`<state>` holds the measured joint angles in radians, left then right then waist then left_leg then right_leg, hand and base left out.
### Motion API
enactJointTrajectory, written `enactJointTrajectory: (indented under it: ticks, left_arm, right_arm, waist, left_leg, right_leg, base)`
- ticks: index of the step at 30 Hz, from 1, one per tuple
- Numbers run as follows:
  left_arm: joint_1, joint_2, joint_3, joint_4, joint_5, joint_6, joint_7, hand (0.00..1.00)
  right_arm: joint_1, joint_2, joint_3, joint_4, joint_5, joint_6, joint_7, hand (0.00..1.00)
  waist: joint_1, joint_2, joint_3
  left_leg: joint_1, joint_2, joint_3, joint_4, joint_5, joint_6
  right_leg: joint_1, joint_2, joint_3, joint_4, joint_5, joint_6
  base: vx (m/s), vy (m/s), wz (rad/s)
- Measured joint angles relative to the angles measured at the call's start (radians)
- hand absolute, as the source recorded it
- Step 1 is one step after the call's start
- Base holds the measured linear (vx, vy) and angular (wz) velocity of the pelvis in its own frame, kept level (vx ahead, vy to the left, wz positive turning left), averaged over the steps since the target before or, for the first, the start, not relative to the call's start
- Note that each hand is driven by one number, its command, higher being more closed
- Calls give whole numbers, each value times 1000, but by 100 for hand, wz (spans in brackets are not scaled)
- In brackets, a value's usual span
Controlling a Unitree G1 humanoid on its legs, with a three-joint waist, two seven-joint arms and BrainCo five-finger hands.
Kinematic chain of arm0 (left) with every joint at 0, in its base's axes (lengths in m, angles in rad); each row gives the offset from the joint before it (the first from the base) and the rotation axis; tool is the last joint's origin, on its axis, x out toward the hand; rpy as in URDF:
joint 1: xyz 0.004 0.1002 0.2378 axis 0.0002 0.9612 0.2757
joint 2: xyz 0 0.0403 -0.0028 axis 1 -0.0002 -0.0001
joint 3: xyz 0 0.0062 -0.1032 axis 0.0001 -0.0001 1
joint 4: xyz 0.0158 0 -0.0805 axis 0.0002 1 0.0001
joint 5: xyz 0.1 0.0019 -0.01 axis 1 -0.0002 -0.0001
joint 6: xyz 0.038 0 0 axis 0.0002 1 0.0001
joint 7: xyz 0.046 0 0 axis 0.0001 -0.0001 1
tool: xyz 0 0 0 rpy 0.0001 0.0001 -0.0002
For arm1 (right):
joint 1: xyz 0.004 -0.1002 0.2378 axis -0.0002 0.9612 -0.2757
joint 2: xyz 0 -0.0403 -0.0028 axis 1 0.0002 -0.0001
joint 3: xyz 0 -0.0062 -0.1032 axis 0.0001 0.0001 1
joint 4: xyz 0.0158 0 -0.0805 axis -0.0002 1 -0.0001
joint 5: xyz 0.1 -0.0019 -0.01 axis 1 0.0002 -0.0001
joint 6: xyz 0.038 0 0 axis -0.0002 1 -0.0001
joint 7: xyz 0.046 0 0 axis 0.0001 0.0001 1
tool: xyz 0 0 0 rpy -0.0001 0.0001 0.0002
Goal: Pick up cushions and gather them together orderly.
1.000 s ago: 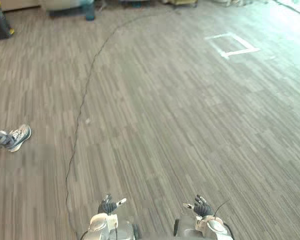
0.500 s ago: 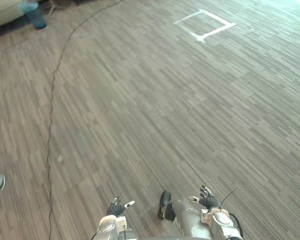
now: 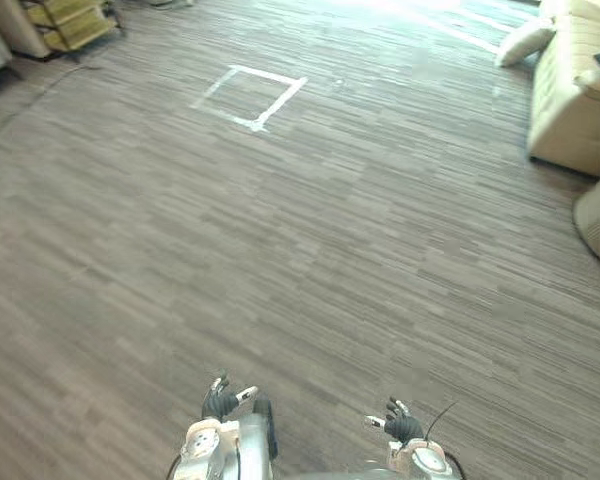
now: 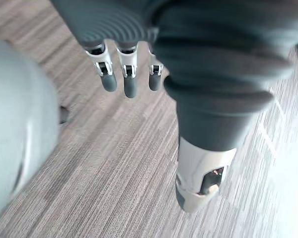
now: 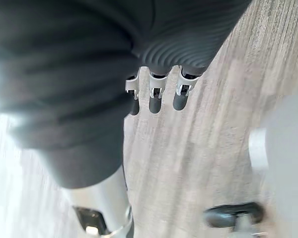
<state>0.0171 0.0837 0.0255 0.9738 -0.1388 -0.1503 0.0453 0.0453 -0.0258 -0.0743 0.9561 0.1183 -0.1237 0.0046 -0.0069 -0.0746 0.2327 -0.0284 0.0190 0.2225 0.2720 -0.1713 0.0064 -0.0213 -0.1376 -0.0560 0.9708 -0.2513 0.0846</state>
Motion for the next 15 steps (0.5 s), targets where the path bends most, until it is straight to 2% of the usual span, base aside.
enactJointTrajectory:
  ticks: [2, 4, 5, 7, 9, 10, 11, 12, 13, 14, 15]
  left_arm:
    - [4, -3, -18, 11, 1, 2, 1, 0]
    - [6, -5, -25, 20, 0, 2, -1, 0]
    - [8, -8, -25, 22, 0, 4, -1, 0]
    - [13, -15, -25, 26, 0, 5, -2, 0]
    - [22, -19, -25, 29, 2, 5, -2, 0]
    - [31, -26, -23, 41, 11, 6, -2, 0]
    - [31, -32, -22, 43, 21, 6, -4, 0]
    - [30, -41, -24, 41, 28, 5, -8, 0]
    - [23, -52, -20, 40, 38, 5, -8, 0]
    - [22, -60, -8, 39, 40, 5, -7, 0]
    - [22, -68, 9, 27, 39, 3, -8, 0]
  right_arm:
    - [0, -23, 12, -2, 0, -7, 7, 0]
    - [-9, -33, 18, -4, 0, -15, 14, 0]
    - [-14, -38, 18, -3, 0, -15, 17, 0]
    - [-27, -43, 15, -1, 3, -14, 19, 0]
    - [-29, -42, 17, -1, 2, -14, 23, 0]
    - [-29, -45, 11, -2, 5, -14, 27, 0]
    - [-32, -48, 5, -3, 5, -15, 28, 0]
    - [-33, -56, 0, -5, 2, -14, 32, 0]
    - [-32, -59, -2, -7, 4, -14, 35, 0]
    - [-33, -69, -1, -7, 5, -11, 33, 0]
    - [-34, -76, 0, -4, 9, -4, 30, 0]
  waist:
    - [-4, 26, 8]
    - [-12, 43, 6]
    - [-15, 45, 7]
    - [-20, 45, 7]
    - [-38, 41, 5]
    - [-51, 44, -5]
    - [-52, 64, -12]
    - [-51, 87, -23]
    - [-55, 112, -13]
    - [-52, 135, -1]
    - [-49, 150, 8]
  left_leg:
    - [164, 16, 24, -102, -16, -7]
    - [247, 43, 48, -164, -31, -15]
    - [284, 53, 78, -198, -31, -17]
    - [342, 56, 115, -242, -34, -21]
    - [418, 49, 124, -250, -71, -81]
    - [472, 44, 117, -238, -85, -103]
    - [465, 66, 117, -189, -87, -105]
    - [405, 108, 99, -29, -85, -107]
    - [312, 172, 64, 230, -34, -136]
    - [230, 235, 43, 452, 21, -167]
    - [164, 290, 47, 655, 19, -179]
  right_leg:
    - [-61, -22, -120, -5, -64, -78]
    - [-163, -19, -240, -119, -91, -92]
    - [-227, -18, -315, -256, -75, -95]
    - [-280, 12, -392, -548, 49, -105]
    - [-287, 53, -399, -798, 207, -128]
    - [-292, 64, -354, -754, 346, -217]
    - [-306, 68, -349, -694, 329, -234]
    - [-303, 75, -354, -650, 267, -239]
    - [-259, 105, -361, -653, 218, -237]
    - [-199, 141, -352, -682, 202, -234]
    - [-123, 183, -345, -724, 188, -240]
  base:
    - [592, 157, -28]
    - [579, 73, -25]
    - [541, 27, -27]
    - [580, -10, -22]
    - [791, -96, -8]
    - [891, -159, -11]
    - [701, -178, -18]
    - [498, -188, -16]
    - [628, -240, -13]
    - [633, -208, -16]
    - [754, -199, -34]
